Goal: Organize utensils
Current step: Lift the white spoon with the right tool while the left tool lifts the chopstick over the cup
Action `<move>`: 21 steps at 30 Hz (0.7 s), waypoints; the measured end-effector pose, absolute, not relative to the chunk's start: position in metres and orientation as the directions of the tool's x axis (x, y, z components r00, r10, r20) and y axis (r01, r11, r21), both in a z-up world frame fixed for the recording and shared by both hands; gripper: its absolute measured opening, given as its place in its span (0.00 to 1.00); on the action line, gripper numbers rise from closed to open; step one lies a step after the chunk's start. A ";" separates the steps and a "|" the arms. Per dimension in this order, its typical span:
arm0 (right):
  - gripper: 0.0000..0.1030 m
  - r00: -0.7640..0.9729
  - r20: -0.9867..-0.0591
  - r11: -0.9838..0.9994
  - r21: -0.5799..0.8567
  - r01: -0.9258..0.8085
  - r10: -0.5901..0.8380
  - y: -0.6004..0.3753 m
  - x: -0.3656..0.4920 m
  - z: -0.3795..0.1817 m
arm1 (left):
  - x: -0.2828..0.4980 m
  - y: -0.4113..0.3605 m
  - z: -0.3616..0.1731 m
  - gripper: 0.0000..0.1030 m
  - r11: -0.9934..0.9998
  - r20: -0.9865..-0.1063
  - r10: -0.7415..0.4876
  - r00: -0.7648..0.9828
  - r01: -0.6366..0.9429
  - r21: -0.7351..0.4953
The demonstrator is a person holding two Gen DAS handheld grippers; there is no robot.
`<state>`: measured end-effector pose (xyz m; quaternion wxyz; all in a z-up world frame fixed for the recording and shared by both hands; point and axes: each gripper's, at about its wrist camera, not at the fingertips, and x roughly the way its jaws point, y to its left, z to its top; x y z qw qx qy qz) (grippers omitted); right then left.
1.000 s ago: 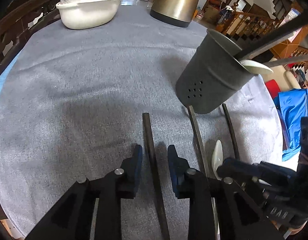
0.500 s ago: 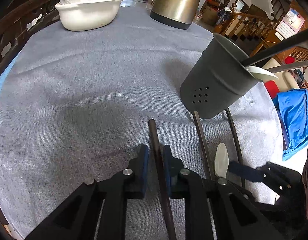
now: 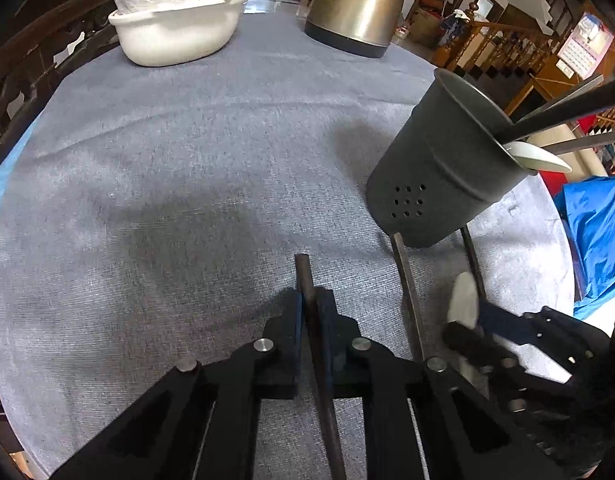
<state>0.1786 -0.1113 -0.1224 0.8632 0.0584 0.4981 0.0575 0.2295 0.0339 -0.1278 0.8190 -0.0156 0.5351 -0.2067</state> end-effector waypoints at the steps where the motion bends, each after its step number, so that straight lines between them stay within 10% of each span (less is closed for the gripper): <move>1: 0.31 0.517 -0.838 0.983 0.179 -0.041 0.174 -0.116 0.173 -0.116 | 0.229 0.035 -0.128 0.08 0.916 -0.869 -0.354 0.344 0.317 -0.248; 21: 0.31 0.878 -0.433 0.956 0.282 -0.085 0.205 -0.166 0.117 0.012 | 0.179 0.061 0.022 0.06 0.881 -0.604 -0.470 0.643 0.378 -0.284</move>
